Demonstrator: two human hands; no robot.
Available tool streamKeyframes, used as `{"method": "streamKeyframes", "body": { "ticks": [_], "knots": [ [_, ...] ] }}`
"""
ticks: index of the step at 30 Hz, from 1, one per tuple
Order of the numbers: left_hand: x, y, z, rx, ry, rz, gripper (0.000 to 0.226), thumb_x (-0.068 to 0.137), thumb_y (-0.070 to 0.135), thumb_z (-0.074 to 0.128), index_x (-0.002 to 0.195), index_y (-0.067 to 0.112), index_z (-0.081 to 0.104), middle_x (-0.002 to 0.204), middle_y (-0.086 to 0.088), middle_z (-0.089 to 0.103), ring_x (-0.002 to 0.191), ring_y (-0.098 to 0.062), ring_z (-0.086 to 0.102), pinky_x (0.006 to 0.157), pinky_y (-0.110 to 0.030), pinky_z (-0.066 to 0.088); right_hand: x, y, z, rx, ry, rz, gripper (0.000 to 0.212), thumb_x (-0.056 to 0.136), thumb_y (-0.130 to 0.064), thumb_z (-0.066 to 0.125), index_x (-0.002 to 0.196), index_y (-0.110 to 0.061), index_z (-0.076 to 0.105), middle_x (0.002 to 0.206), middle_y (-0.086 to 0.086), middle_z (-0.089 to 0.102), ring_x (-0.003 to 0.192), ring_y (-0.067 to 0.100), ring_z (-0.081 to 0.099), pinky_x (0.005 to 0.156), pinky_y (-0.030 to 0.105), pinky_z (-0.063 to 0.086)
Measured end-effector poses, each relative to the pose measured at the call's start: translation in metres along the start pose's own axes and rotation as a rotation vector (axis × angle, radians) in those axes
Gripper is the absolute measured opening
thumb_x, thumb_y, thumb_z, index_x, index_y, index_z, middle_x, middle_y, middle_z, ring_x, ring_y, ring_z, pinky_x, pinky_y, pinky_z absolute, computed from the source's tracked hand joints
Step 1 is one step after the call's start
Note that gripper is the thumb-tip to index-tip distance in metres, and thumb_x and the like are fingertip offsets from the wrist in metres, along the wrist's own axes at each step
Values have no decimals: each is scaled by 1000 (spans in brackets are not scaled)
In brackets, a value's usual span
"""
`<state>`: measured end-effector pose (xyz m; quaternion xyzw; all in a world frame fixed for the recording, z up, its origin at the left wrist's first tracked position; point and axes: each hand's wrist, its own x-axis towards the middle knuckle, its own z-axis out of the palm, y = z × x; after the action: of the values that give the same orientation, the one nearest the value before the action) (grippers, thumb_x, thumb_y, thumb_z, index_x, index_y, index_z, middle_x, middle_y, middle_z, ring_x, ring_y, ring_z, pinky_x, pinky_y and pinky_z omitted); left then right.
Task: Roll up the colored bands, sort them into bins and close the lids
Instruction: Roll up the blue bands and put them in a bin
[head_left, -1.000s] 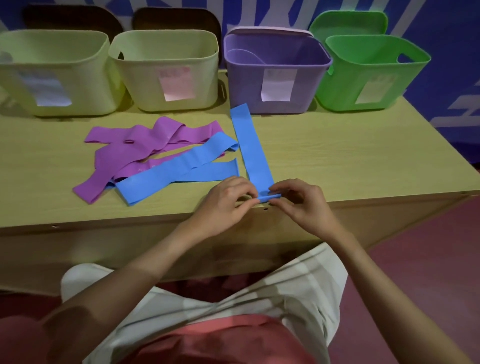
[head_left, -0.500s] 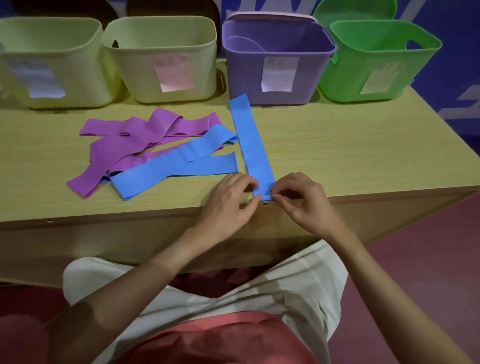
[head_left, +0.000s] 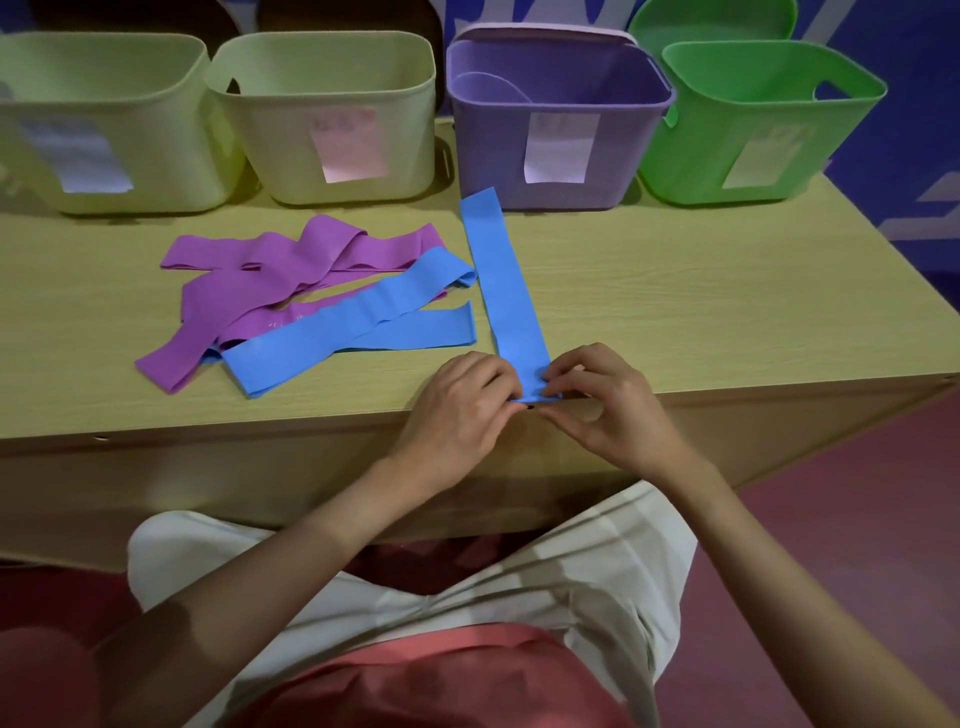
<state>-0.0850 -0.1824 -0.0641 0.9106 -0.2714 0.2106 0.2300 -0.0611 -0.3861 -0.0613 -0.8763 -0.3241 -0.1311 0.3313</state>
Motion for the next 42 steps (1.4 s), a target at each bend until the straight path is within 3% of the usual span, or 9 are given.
{"method": "streamKeyframes", "body": {
  "ticks": [8, 12, 16, 21, 29, 42],
  "knots": [
    [-4, 3, 3, -18, 55, -11, 11, 90, 13, 65, 83, 4, 65, 88, -5, 62, 83, -22, 59, 72, -35, 50, 1, 0, -2, -2, -35, -41, 23, 91, -25, 60, 94, -7, 74, 86, 3, 61, 80, 22, 56, 69, 33, 47],
    [-3, 1, 4, 2, 76, 31, 14, 93, 14, 62, 84, 3, 66, 87, -6, 64, 83, -21, 60, 74, -33, 51, 6, 0, -4, 55, -75, 37, 6, 89, -15, 66, 91, -10, 65, 83, -3, 56, 80, 19, 53, 67, 39, 49],
    [-4, -5, 6, 50, 72, 111, 19, 96, 15, 58, 86, 2, 67, 89, -7, 64, 84, -20, 60, 74, -33, 51, 7, 2, -4, 5, -108, 6, 4, 90, -13, 65, 88, -10, 64, 86, 0, 56, 82, 20, 50, 70, 37, 46],
    [-6, -8, 10, 105, 129, 123, 21, 96, 16, 58, 87, 0, 69, 98, -10, 66, 85, -21, 64, 73, -33, 54, 7, 2, -3, -73, -75, -44, 21, 94, -23, 56, 92, -6, 68, 92, 4, 56, 84, 20, 49, 73, 32, 43],
    [-18, 2, 12, 283, 57, 122, 31, 97, 12, 46, 115, -3, 66, 130, -15, 60, 110, -27, 61, 102, -39, 44, -2, 2, -2, -177, -16, -145, 18, 94, -17, 60, 100, -5, 72, 91, 7, 62, 79, 24, 53, 58, 38, 48],
    [-16, 16, 0, 534, -150, -106, 49, 98, 33, 35, 136, 7, 51, 154, -11, 33, 140, -26, 34, 114, -46, 26, 3, 6, 6, -248, -32, -134, 24, 97, -14, 55, 114, -3, 68, 98, 11, 57, 85, 25, 49, 65, 37, 46]
  ]
}}
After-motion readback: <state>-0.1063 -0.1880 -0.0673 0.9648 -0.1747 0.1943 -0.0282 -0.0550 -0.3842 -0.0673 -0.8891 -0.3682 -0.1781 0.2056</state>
